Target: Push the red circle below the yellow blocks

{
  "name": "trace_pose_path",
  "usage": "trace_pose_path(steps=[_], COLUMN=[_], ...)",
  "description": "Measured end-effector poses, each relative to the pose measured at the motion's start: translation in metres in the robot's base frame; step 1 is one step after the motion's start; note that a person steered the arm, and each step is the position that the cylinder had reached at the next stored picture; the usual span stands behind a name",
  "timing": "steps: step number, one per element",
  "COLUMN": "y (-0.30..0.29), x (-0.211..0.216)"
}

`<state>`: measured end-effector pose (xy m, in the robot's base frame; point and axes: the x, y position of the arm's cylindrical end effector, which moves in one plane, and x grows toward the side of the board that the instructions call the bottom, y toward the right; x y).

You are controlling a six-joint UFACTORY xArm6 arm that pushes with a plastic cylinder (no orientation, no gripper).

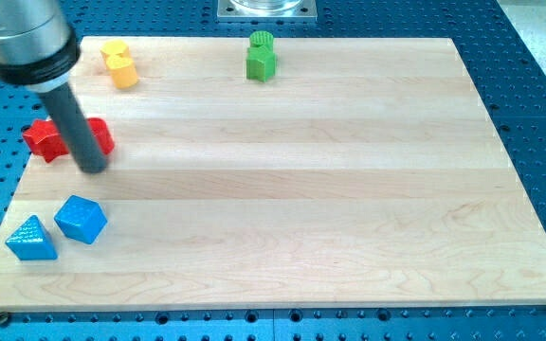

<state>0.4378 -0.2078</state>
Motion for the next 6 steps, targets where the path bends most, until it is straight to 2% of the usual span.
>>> trace_pose_path(steps=[1, 2, 3, 4, 5, 6], y=[0.029, 0.035, 0.020, -0.010, -0.009, 0.004], x=[-0.021, -0.024, 0.006, -0.017, -0.050, -0.061])
